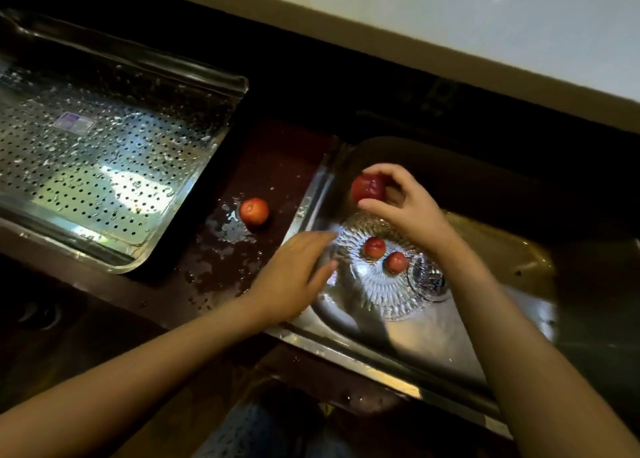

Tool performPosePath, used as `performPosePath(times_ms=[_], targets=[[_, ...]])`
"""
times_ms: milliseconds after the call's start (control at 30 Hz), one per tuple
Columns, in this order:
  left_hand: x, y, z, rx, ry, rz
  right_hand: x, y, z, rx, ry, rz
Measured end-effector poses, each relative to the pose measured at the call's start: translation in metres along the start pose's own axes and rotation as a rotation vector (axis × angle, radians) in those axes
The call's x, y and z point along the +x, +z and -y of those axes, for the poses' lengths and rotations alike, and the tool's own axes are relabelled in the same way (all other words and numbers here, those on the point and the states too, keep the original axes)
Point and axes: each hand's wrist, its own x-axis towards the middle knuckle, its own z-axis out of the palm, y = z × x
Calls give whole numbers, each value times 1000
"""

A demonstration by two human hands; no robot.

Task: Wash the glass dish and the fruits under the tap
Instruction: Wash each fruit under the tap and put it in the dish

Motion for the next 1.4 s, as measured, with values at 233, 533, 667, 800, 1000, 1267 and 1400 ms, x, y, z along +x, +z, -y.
performPosePath(times_ms=[233,533,667,800,1000,1267,1400], targets=[[105,49,-124,-396,-120,108,-111,-68,-27,176,131,-471],[133,151,-262,-711,-102,585,-223,-144,-59,131,214,-949],[133,186,-295,-761,-178,757,-249,-159,-72,254,282,-1072],[138,207,-316,-764,-264,835,-260,-172,-80,330,383,-1200],[142,222,-329,-774,-246,763,-250,-178,-82,274,427,-1254],[152,216,-321,-934,-245,782,-245,-180,-86,278,387,-1229],[151,221,-317,-930,-173,840,-246,-182,-88,249,376,-1224]])
